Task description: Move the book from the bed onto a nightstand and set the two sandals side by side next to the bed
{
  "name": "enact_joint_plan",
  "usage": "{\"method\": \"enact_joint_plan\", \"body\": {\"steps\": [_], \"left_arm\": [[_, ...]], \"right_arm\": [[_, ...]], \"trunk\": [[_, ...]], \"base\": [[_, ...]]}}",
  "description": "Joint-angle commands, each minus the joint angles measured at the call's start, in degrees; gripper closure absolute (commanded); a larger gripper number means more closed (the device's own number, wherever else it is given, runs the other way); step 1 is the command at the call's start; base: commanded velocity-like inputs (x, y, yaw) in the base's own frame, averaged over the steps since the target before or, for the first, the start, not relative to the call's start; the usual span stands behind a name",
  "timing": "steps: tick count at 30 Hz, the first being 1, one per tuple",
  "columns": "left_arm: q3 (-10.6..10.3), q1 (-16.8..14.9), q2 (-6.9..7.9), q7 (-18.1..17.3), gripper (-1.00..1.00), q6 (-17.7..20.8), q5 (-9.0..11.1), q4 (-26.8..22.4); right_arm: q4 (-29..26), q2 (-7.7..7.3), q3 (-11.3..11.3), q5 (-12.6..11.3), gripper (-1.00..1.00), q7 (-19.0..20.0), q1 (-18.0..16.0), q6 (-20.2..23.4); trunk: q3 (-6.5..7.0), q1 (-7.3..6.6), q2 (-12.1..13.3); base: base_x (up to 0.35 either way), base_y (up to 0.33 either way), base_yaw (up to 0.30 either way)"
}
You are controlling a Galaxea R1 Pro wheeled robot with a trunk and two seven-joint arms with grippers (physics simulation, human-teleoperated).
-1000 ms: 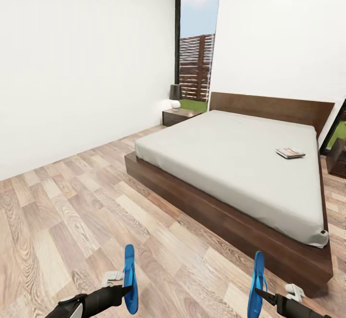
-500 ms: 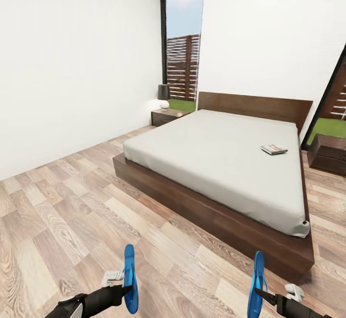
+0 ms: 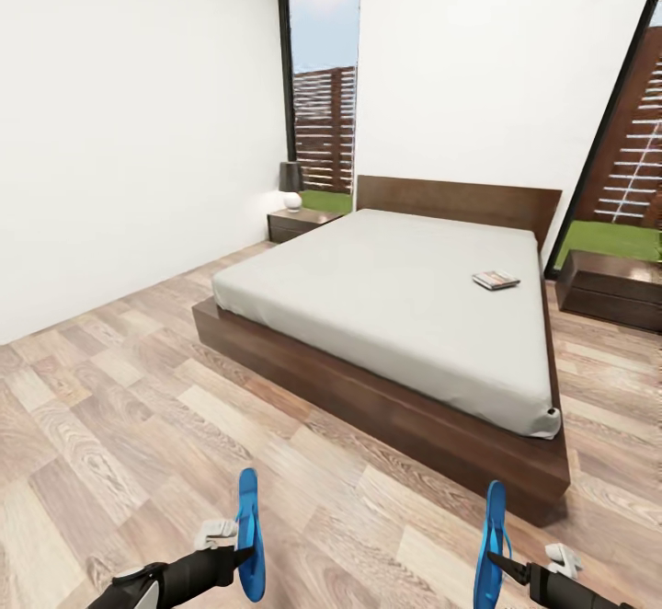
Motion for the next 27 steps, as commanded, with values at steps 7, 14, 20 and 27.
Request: {"method": "enact_joint_plan", "body": {"steps": [7, 14, 20, 27], "left_arm": [[-0.26, -0.01, 0.04, -0.12, 1.0, 0.5, 0.53, -0.07], [-0.26, -0.02, 0.04, -0.12, 1.0, 0.5, 0.53, -0.07], [-0.26, -0.03, 0.04, -0.14, 1.0, 0.5, 0.53, -0.07], [-0.26, -0.03, 0.04, -0.18, 1.0, 0.5, 0.53, -0.07]], "right_arm": [[0.02, 0.0, -0.06, -0.36, 1.0, 0.21, -0.04, 0.61], [0.0, 0.0, -0.06, -0.36, 1.0, 0.21, -0.04, 0.61], [-0.02, 0.0, -0.06, -0.36, 1.0, 0.21, -0.04, 0.61], [-0.04, 0.0, -0.06, -0.36, 1.0, 0.21, -0.05, 0.61]], "trunk": [[-0.05, -0.01, -0.02], [-0.05, -0.01, -0.02], [-0.05, -0.01, -0.02], [-0.05, -0.01, -0.02]], "base": [[0.0, 0.0, -0.168], [0.0, 0.0, -0.168], [0.0, 0.0, -0.177], [0.0, 0.0, -0.24]]}}
